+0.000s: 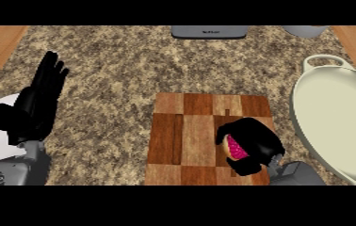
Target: Pick the cupcake from the cutting board and place it in the pot
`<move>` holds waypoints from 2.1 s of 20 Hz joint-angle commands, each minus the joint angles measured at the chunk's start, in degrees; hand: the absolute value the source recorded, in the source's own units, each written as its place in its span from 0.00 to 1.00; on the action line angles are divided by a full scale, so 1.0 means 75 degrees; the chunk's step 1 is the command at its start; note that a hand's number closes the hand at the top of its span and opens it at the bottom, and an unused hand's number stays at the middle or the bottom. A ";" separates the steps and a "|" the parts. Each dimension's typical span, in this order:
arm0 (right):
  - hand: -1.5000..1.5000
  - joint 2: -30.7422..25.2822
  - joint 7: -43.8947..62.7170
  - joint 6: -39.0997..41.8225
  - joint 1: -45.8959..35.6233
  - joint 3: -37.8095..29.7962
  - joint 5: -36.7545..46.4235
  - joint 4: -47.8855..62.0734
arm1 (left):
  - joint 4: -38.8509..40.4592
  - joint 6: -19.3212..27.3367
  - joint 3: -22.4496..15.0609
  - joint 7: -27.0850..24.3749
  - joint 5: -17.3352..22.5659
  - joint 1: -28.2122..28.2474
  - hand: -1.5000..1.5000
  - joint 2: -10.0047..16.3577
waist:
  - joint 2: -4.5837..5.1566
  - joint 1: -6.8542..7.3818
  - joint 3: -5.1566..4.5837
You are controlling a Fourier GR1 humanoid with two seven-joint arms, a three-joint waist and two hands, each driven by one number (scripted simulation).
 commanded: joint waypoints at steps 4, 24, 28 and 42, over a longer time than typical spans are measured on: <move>1.00 0.0382 -0.0829 -0.0047 -0.0085 -0.0239 0.0561 0.0630 | 0.0209 -0.0357 0.0484 0.0013 0.0079 -0.0272 0.50 0.0056 | 0.0008 -0.0011 0.0002; 1.00 0.1778 0.3044 -0.2034 0.3450 0.2521 0.3595 -0.5040 | 0.0098 -0.0185 0.0508 0.0301 -0.0209 -0.0254 0.50 -0.0039 | -0.0097 -0.0229 0.0003; 1.00 0.2051 0.3292 -0.2566 0.3134 0.1998 0.4130 -0.6026 | 0.0316 -0.0111 0.0288 -0.0116 -0.0389 0.0036 0.50 -0.0348 | -0.0074 -0.0247 -0.0005; 1.00 0.1595 0.3306 -0.2655 0.2985 -0.0685 0.3511 -0.7743 | 0.0213 -0.0363 0.0542 -0.0025 -0.0170 -0.0024 0.50 -0.0154 | 0.0002 -0.0076 0.0015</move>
